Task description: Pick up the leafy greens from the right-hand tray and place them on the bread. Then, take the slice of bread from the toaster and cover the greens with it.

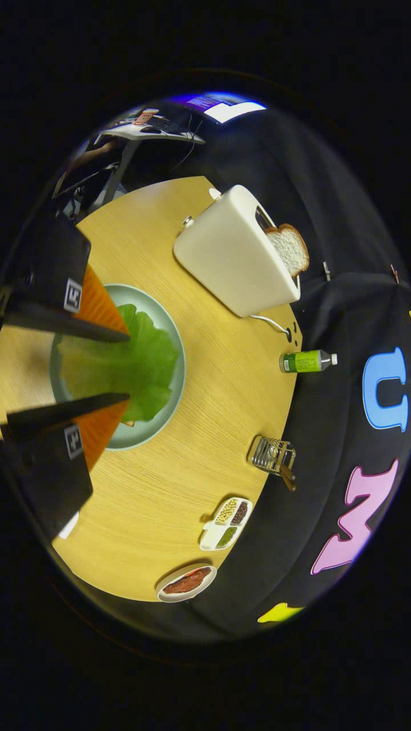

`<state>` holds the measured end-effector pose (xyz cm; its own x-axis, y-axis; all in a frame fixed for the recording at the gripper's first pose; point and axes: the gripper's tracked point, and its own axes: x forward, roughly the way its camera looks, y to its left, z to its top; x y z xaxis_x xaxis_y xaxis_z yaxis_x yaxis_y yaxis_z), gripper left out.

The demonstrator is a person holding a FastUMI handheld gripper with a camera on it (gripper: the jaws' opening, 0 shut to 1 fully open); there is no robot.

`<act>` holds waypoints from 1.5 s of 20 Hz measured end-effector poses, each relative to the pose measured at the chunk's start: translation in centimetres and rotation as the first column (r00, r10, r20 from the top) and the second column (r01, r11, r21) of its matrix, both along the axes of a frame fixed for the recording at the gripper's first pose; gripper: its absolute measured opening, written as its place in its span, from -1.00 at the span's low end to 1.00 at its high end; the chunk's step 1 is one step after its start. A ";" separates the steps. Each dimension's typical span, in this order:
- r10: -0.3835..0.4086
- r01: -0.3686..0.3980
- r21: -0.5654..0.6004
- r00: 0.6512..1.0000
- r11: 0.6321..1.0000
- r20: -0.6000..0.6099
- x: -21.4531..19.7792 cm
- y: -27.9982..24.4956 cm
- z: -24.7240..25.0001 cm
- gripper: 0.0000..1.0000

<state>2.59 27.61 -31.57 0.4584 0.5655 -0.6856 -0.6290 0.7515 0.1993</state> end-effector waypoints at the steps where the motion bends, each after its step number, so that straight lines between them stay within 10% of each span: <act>1: 0.000 0.000 -0.013 1.000 1.000 0.009 -0.1 -0.2 -0.1 0.36; 2: 0.001 -0.001 -0.018 1.000 1.000 0.019 -0.2 -0.4 0.1 0.74; 5: -0.001 0.001 -0.012 0.999 1.000 0.046 -0.6 -0.8 1.0 0.96; 16: -0.028 -0.006 0.158 0.977 0.987 0.211 -0.7 0.0 13.7 0.98; 30: -0.084 -0.013 0.373 0.966 0.928 0.244 1.3 15.2 26.4 0.99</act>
<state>3.92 42.86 -5.12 0.6121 0.7355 -0.2905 -0.6692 0.6775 0.3054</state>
